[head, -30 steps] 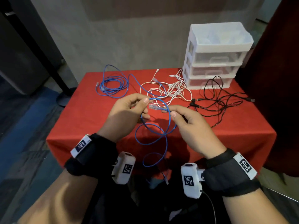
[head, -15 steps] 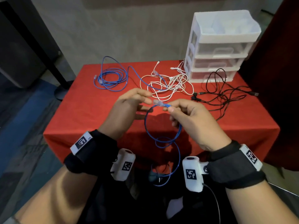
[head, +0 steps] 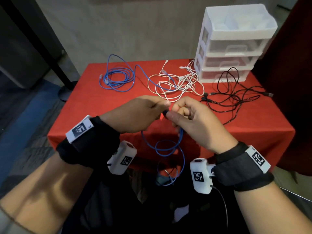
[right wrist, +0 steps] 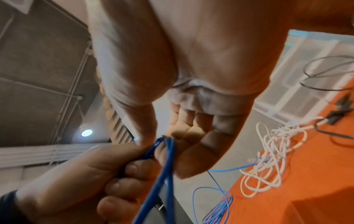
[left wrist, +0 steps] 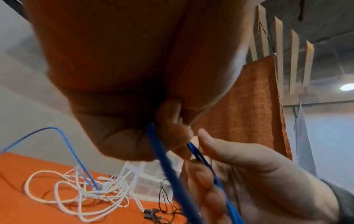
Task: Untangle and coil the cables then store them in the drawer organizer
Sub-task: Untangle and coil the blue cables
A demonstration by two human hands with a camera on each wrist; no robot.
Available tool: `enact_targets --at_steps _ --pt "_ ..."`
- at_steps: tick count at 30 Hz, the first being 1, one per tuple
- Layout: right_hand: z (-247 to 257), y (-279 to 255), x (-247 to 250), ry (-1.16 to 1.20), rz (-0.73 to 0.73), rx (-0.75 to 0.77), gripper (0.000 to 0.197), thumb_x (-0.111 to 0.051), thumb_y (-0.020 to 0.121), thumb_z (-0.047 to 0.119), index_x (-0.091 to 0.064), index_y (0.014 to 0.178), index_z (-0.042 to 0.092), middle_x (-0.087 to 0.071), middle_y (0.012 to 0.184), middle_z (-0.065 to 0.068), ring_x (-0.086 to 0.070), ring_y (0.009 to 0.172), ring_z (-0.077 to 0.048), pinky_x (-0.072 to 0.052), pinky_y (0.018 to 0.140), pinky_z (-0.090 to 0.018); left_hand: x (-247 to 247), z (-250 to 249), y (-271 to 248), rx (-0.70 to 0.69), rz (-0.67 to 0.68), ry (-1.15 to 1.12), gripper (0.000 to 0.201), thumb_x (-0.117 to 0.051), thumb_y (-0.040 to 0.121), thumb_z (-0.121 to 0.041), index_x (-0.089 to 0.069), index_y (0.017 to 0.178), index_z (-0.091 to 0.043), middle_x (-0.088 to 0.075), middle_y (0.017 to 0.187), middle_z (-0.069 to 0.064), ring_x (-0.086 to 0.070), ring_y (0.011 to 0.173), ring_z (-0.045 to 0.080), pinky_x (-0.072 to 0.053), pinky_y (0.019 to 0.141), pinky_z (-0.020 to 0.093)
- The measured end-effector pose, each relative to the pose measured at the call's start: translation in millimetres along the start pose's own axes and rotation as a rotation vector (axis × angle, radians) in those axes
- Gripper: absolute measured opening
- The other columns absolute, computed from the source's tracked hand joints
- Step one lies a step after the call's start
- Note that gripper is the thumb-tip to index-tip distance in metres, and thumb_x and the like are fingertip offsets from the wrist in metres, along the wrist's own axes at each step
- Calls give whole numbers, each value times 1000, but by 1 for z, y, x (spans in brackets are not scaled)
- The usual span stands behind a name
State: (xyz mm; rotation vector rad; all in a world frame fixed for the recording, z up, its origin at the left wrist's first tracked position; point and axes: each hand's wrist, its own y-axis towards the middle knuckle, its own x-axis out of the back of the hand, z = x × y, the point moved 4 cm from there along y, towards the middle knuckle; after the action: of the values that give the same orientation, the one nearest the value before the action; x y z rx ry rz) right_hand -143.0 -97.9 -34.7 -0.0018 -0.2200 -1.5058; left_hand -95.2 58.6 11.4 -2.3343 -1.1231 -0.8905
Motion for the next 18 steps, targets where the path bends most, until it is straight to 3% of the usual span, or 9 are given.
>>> enact_targets --at_steps 3,6,9,12,14,16,18 --pt "-4 -3 -2 5 87 -21 6 -65 98 11 -60 97 10 -61 67 5 -59 68 -20 -48 62 -29 12 3 1 20 -104 -85 35 -44 106 -38 -66 92 -15 -47 72 -2 -47 58 17 -54 52 34" --pt "-6 -4 -2 -21 171 -52 5 -64 99 10 -64 95 8 -66 72 0 -63 68 -14 -50 66 -25 22 6 2 32 -174 -209 34 -47 106 -37 -68 97 -11 -41 67 -5 -41 52 9 -53 53 32" --pt "2 -1 6 -48 147 -35 11 -66 98 16 -65 89 9 -60 67 -4 -56 63 -19 -45 67 -31 22 12 0 66 -71 -347 31 -42 109 -27 -65 95 -12 -39 62 -10 -34 48 6 -53 56 30" --pt "12 3 11 -112 147 -24 16 -67 98 17 -67 90 3 -50 68 -5 -49 61 -20 -45 61 -25 16 18 -5 143 83 -521 26 -38 105 -12 -59 89 -13 -41 65 -3 -35 49 12 -55 63 36" --pt "19 5 11 -195 180 -10 21 -68 98 23 -69 93 2 -46 67 -15 -46 58 -22 -42 56 -25 10 15 -8 172 113 -567 27 -38 106 -20 -57 89 -14 -39 67 0 -34 49 13 -54 64 36" --pt "26 6 11 -249 205 16 22 -68 98 27 -72 93 6 -41 66 -27 -41 56 -23 -37 52 -25 6 9 -9 132 100 -520 36 -34 110 -35 -54 87 -16 -33 65 -2 -27 47 10 -47 56 28" --pt "33 6 13 -259 217 33 25 -69 96 32 -73 94 7 -46 72 -33 -43 58 -22 -38 57 -31 8 3 -10 57 57 -475 39 -34 110 -37 -50 80 -18 -28 65 -1 -23 49 11 -36 55 24"
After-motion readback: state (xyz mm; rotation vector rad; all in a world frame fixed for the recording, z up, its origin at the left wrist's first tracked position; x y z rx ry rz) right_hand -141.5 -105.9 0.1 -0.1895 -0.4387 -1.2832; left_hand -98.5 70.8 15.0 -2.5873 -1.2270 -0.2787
